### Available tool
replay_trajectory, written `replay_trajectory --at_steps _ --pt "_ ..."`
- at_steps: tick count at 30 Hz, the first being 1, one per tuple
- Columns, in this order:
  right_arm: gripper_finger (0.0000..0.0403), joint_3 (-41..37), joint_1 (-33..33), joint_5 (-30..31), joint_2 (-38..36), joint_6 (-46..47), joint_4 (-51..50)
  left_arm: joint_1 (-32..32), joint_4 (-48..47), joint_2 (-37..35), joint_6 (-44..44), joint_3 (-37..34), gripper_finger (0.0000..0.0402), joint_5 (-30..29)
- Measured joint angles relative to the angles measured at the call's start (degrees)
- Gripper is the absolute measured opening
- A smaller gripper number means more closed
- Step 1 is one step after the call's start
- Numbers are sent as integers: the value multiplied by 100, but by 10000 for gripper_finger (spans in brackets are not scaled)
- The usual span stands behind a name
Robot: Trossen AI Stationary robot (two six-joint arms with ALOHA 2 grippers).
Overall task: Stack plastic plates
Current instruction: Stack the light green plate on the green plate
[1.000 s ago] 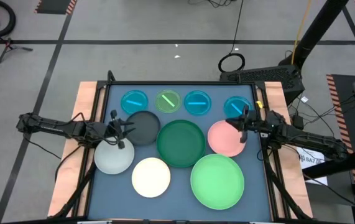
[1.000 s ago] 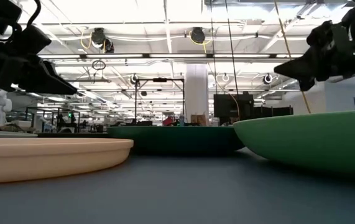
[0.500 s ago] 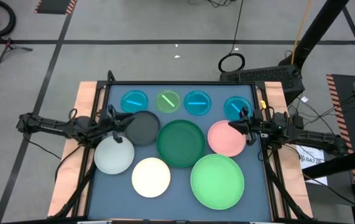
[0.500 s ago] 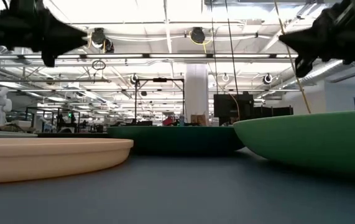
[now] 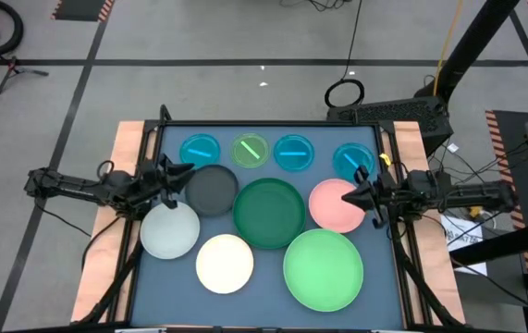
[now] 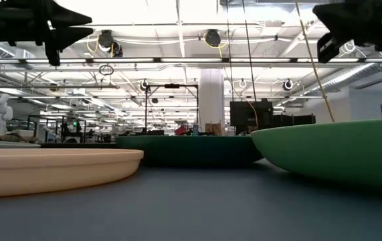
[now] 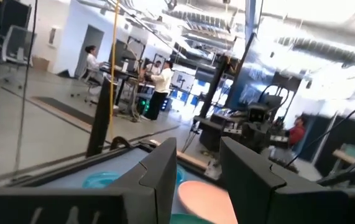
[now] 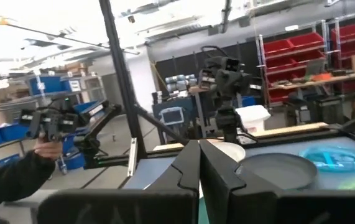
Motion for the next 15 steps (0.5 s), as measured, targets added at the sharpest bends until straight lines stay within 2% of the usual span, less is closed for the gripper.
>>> replay_trajectory --at_steps 8,15 --pt "0 605 397 4 537 -506 -16 -4 957 78 -490 7 129 473" --pt "0 1202 716 315 1235 -1031 -243 -64 1481 1128 -730 224 129 475"
